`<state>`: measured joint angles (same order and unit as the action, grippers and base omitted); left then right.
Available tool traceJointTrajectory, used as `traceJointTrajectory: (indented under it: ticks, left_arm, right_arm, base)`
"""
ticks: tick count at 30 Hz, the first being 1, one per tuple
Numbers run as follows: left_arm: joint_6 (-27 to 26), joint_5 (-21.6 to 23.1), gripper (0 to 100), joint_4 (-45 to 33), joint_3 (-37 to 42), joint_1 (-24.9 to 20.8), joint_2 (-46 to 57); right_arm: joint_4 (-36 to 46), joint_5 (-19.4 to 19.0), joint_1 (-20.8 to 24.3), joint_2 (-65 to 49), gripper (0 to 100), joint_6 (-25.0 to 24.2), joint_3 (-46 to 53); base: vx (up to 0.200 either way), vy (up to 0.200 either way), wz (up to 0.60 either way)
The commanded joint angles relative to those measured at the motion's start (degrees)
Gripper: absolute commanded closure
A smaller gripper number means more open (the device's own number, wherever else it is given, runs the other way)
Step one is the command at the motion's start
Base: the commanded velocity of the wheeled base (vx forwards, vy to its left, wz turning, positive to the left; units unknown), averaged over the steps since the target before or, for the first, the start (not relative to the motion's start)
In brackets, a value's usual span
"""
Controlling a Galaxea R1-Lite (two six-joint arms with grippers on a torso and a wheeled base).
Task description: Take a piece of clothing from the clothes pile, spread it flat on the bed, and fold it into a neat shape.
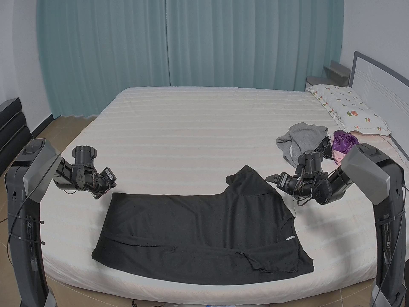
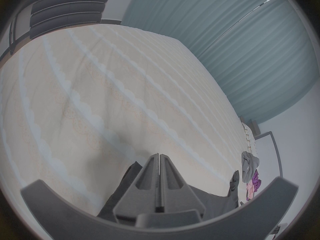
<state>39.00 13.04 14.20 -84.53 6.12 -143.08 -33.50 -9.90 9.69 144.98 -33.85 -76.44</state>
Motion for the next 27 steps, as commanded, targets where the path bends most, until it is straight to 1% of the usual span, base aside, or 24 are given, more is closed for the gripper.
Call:
traceJointTrajectory:
  ticks: [1,3,4,12,14,16,24,25,27]
  left_arm:
    - [-0.2,0.0,100,0.3,0.0,-0.1,-0.2]
    - [-0.2,0.1,100,0.3,-0.2,-0.1,-0.2]
    - [-0.2,0.1,0,0.5,-0.4,-0.1,-0.3]
    - [-0.9,0.0,0,0.6,-0.2,-0.5,-1.2]
    - [-2.8,0.0,0,0.6,0.0,-0.5,-1.7]
    - [-3.4,-0.1,0,0.6,0.0,-0.5,-2.2]
    - [-3.4,-0.1,0,0.7,-0.4,-0.8,-2.9]
    - [-3.2,0.0,100,0.7,-0.5,-0.8,-2.8]
    - [-3.1,0.0,100,0.7,-0.5,-0.8,-2.8]
  right_arm:
    - [0.8,0.5,-0.1,3.1,0,-0.1,-3.1]
    - [0.9,0.4,-0.3,3.1,0,-0.1,-3.2]
    - [0.8,0.4,-0.3,3.1,0,-0.1,-3.2]
    - [0.8,0.4,-0.3,3.9,0,-1.0,-4.6]
    - [0.8,0.4,-0.4,3.9,0,-1.2,-4.7]
    - [0.8,0.4,-0.3,4.0,0,-1.3,-4.7]
    - [0.7,0.4,-0.2,4.2,0,-1.3,-4.9]
    - [0.7,0.5,-0.1,4.6,0,-1.3,-5.4]
    - [0.8,0.5,-0.1,5.3,0,-1.3,-6.4]
  base:
    - [0.0,0.0,0.0]
    - [0.0,0.0,0.0]
    - [0.0,0.0,0.0]
    - [0.0,0.0,0.0]
    - [0.0,0.0,0.0]
    - [0.0,0.0,0.0]
    - [0.0,0.0,0.0]
    - [0.0,0.0,0.0]
    - [0.0,0.0,0.0]
